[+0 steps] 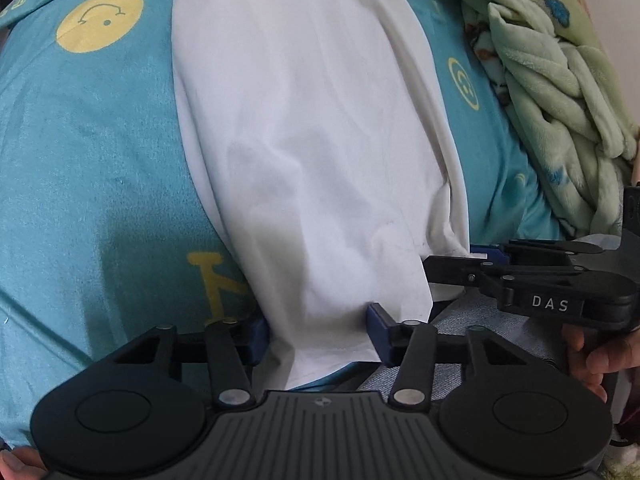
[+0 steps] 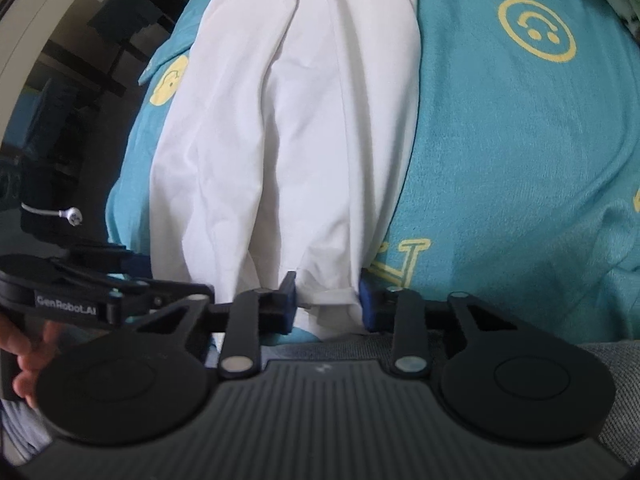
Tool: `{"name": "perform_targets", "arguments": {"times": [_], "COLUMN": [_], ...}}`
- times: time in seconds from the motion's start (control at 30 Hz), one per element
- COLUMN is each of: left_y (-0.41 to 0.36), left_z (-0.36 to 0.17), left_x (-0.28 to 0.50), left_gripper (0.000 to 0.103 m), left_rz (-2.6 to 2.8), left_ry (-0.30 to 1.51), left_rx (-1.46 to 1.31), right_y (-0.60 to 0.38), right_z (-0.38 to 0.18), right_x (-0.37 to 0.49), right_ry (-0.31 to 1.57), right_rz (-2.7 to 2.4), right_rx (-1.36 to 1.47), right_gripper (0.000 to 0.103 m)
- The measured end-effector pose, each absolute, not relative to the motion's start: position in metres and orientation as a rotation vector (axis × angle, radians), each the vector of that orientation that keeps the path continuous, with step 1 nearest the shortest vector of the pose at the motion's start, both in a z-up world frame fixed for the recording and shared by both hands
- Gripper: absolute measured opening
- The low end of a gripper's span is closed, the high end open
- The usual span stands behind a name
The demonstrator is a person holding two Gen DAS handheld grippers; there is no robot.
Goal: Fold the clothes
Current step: 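Grasp the shirt hem with the left gripper while the right gripper grasps beside it, then lift the hem with both grippers and fold it over toward the collar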
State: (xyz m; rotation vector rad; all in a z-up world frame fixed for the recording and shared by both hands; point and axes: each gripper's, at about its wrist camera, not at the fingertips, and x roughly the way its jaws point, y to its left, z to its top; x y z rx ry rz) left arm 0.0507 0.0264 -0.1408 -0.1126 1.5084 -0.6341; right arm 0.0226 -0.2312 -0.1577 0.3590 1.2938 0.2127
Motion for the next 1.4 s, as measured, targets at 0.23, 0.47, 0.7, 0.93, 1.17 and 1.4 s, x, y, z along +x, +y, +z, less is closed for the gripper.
{"name": "perform_targets", "arguments": {"times": [0.23, 0.47, 0.7, 0.93, 1.17, 1.4], "left_y": [0.029, 0.051, 0.088, 0.079, 0.089, 0.098], "left_z": [-0.138, -0.105, -0.024, 0.048, 0.075, 0.055], "left_x": [0.052, 0.052, 0.058, 0.030, -0.041, -0.094], "left_gripper": [0.021, 0.008, 0.007, 0.006, 0.006, 0.006], "left_rz": [-0.629, -0.653, -0.653, -0.665, -0.660, -0.654], "left_ry": [1.500, 1.372, 1.155, 1.003, 0.956, 0.971], "left_rx": [-0.148, -0.278, -0.464, -0.496, -0.480, -0.515], "right_y": [-0.246, -0.275, -0.282, -0.281, -0.284, -0.297], "right_z": [-0.140, -0.119, -0.079, -0.016, 0.004, -0.011], "right_x": [0.014, 0.009, 0.016, 0.004, -0.041, -0.101], "right_ry": [1.179, 1.058, 0.925, 0.795, 0.749, 0.769], "right_rz": [0.257, 0.267, 0.303, 0.357, 0.379, 0.371], "right_rx": [0.417, 0.569, 0.647, 0.613, 0.575, 0.549], "right_gripper": [0.012, 0.011, 0.010, 0.010, 0.010, 0.010]}}
